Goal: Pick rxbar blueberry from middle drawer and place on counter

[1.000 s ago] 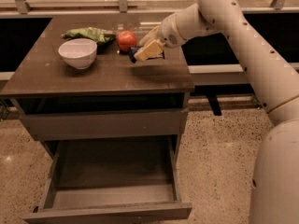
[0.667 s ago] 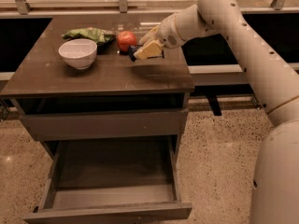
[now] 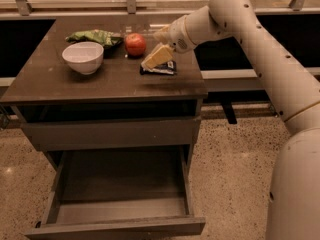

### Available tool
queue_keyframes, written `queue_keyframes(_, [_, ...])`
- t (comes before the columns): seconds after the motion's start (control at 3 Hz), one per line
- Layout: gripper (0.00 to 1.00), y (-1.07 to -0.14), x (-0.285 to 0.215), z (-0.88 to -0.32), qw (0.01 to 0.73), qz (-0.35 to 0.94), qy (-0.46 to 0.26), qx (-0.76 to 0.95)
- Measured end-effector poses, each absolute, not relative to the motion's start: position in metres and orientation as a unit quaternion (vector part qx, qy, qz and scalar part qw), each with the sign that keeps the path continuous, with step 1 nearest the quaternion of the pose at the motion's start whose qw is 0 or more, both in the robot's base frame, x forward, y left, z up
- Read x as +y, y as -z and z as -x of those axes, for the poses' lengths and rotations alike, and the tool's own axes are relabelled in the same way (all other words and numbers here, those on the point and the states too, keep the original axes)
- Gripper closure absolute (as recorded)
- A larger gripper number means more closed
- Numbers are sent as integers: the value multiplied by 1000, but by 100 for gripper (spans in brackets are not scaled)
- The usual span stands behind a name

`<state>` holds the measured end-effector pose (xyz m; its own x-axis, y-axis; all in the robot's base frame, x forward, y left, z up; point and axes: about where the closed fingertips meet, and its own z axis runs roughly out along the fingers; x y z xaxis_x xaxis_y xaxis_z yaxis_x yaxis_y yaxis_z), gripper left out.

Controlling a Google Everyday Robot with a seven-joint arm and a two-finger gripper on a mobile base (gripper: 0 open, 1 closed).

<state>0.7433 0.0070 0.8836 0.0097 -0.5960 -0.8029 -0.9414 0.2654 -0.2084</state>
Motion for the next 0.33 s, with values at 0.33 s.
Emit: queue_keyframes(0.33, [0,-883,7,-743,423,571,-204,673])
